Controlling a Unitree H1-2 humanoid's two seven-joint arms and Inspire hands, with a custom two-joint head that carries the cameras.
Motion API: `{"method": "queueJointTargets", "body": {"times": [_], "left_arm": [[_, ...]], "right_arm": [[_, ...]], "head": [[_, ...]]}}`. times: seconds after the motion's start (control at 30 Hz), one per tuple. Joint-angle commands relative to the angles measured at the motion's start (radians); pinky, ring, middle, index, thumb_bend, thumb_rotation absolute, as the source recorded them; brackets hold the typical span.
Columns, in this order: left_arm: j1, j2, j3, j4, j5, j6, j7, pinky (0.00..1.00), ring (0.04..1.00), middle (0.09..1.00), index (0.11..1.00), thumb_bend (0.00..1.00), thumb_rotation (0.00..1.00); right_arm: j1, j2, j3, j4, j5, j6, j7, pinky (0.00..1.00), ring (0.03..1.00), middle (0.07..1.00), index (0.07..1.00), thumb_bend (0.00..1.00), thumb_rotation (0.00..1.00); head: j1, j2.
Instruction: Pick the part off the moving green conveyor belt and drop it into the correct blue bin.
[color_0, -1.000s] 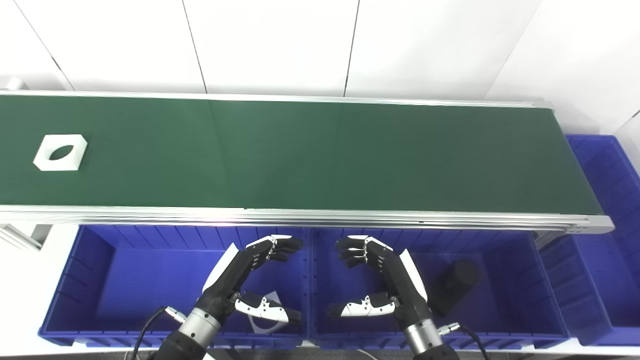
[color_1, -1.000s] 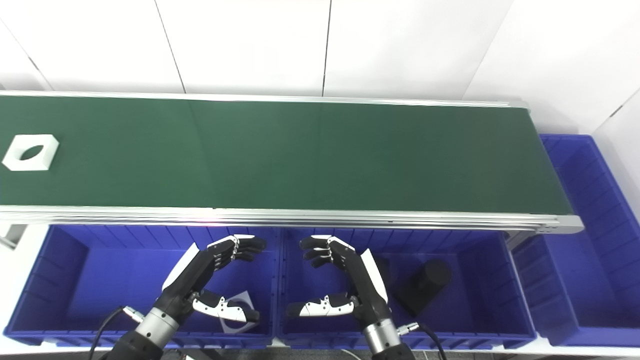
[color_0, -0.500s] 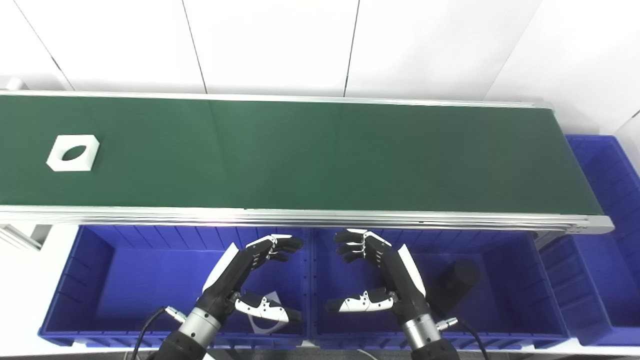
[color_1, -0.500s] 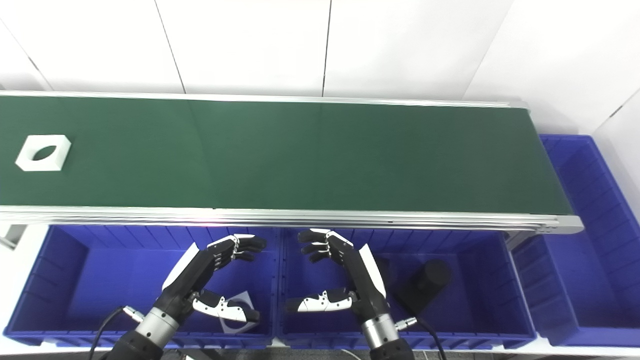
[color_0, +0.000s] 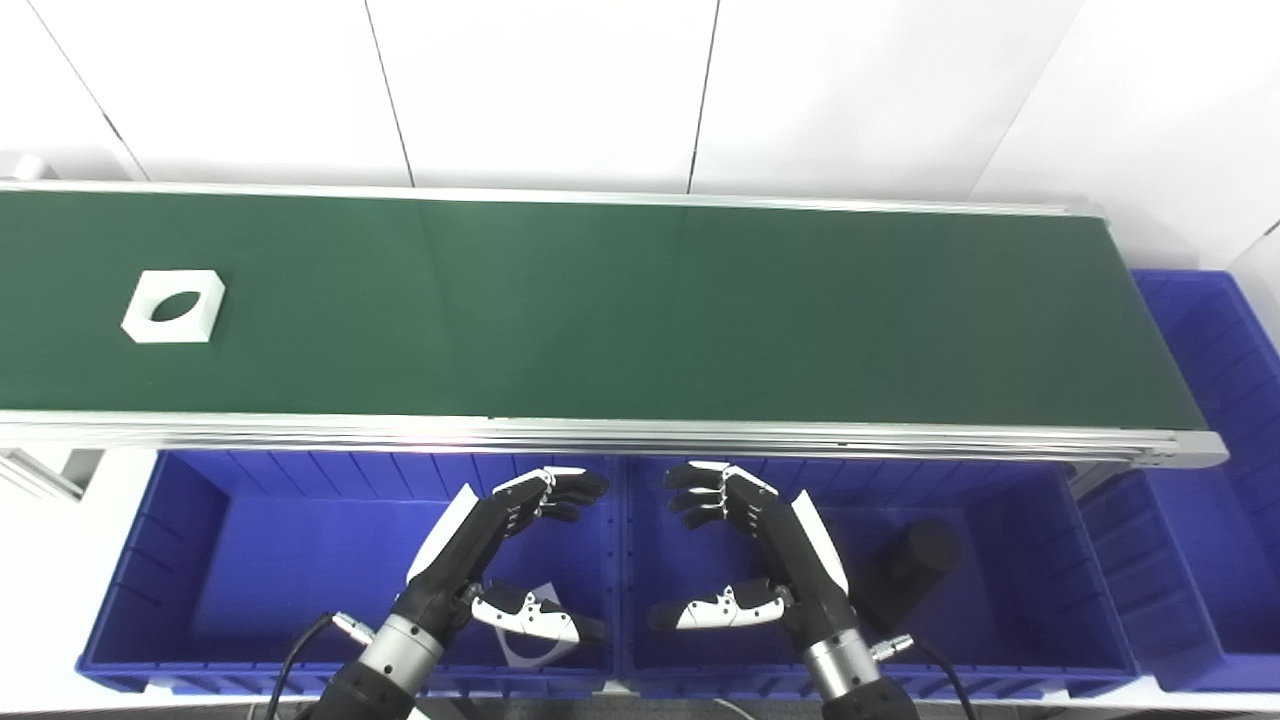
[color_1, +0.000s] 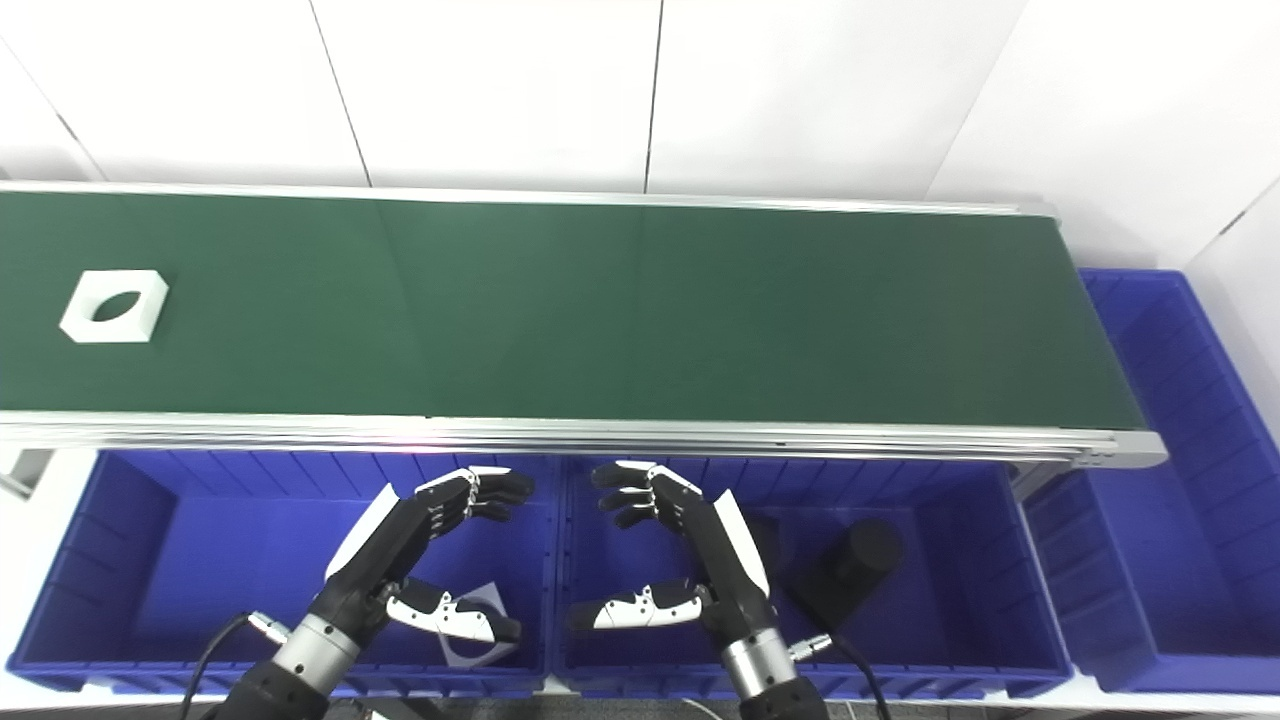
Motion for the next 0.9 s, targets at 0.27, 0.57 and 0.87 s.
{"method": "queueJointTargets", "body": {"times": [0.27, 0.57, 0.87], "left_arm": [[-0.018, -0.018, -0.003, 0.021, 0.002, -0.050, 0.023, 0.72, 0.763, 0.765, 0.728, 0.93, 0.00], [-0.034, -0.041, -0.016, 0.107, 0.032, -0.091, 0.046, 0.76, 0.781, 0.768, 0.731, 0.93, 0.00], [-0.061, -0.055, -0.040, 0.208, 0.064, -0.136, 0.096, 0.75, 0.769, 0.761, 0.733, 0.92, 0.03]], "right_arm": [[-0.011, -0.009, -0.002, 0.016, 0.024, -0.057, 0.008, 0.60, 0.671, 0.729, 0.701, 0.96, 0.13], [-0.018, -0.038, 0.002, 0.057, 0.045, -0.062, -0.003, 0.60, 0.671, 0.737, 0.705, 0.96, 0.15], [-0.033, -0.060, 0.003, 0.114, 0.074, -0.063, -0.007, 0.60, 0.678, 0.742, 0.704, 0.97, 0.14]], "head": [[0.085, -0.027], [0.139, -0.102], [0.218, -0.163]]}}
